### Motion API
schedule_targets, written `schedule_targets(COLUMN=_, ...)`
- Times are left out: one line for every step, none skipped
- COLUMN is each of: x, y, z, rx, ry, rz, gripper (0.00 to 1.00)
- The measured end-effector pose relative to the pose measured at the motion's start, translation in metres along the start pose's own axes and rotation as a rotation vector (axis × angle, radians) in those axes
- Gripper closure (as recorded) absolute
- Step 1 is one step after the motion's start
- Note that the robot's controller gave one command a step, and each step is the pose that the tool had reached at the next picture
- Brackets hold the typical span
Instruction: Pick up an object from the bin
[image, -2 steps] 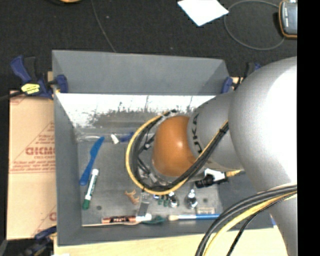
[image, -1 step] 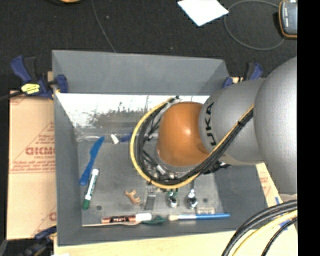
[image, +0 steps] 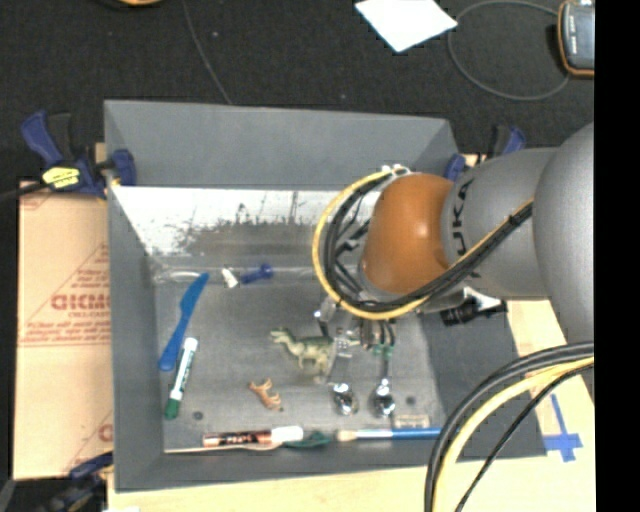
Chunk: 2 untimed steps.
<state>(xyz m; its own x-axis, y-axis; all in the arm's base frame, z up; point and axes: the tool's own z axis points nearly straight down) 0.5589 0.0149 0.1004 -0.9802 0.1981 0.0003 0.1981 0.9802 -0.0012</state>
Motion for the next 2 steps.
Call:
schedule_targets(x=-0.011, y=0.009, z=0.029, rx=-0.006, ry=-0.006, rz=-0.053, gripper=0.0)
schedule_targets(x=0.009, y=0.03, z=0.029, rx=-0.003, ry=-0.006, rz=-0.02, gripper=1.0)
